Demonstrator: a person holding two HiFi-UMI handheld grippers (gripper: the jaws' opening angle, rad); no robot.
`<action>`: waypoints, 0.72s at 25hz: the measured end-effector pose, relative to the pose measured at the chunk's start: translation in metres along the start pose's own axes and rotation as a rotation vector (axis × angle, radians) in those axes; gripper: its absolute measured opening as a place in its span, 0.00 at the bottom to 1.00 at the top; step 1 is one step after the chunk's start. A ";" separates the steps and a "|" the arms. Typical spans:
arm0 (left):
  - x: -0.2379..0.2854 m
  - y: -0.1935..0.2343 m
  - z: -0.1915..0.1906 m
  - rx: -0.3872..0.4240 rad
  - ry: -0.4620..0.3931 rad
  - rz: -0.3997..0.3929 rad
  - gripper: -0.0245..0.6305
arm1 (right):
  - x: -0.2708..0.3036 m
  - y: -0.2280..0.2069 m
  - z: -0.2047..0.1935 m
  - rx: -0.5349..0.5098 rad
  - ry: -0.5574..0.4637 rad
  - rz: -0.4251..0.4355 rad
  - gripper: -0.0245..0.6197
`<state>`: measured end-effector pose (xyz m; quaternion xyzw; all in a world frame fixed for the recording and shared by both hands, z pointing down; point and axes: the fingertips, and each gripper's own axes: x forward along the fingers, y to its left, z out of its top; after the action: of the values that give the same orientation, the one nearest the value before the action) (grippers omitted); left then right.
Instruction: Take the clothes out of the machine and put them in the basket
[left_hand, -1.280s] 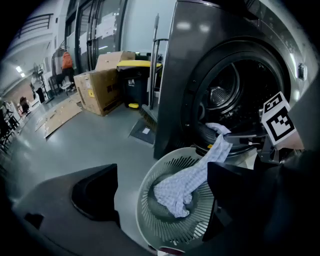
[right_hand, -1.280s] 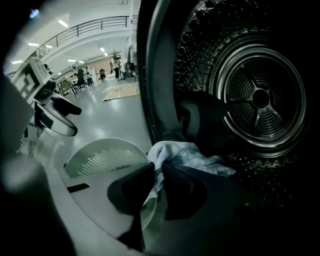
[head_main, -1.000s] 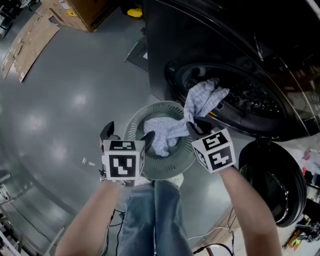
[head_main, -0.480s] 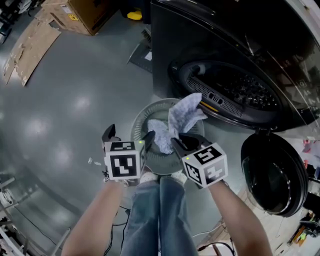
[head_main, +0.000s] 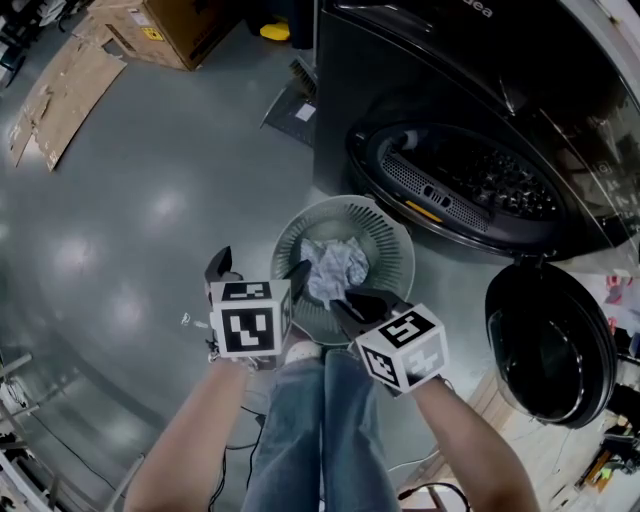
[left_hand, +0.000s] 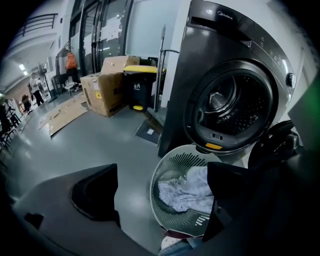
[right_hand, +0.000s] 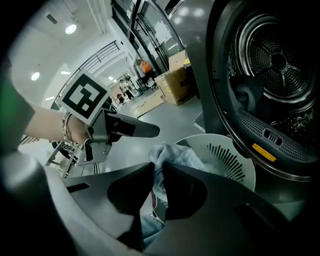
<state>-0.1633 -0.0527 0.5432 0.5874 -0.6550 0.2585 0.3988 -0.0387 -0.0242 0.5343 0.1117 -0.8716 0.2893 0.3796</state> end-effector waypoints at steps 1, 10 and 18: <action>-0.001 0.000 -0.001 -0.001 0.004 -0.002 0.90 | 0.000 -0.001 0.000 0.014 0.006 -0.001 0.12; 0.004 -0.002 -0.011 -0.003 0.017 -0.020 0.90 | 0.016 -0.040 -0.024 0.125 0.043 -0.147 0.73; 0.022 -0.003 -0.032 0.016 0.039 -0.033 0.90 | 0.025 -0.067 -0.042 0.135 0.042 -0.191 0.73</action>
<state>-0.1534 -0.0402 0.5783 0.5964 -0.6353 0.2684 0.4108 -0.0032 -0.0535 0.6038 0.2132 -0.8275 0.3120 0.4152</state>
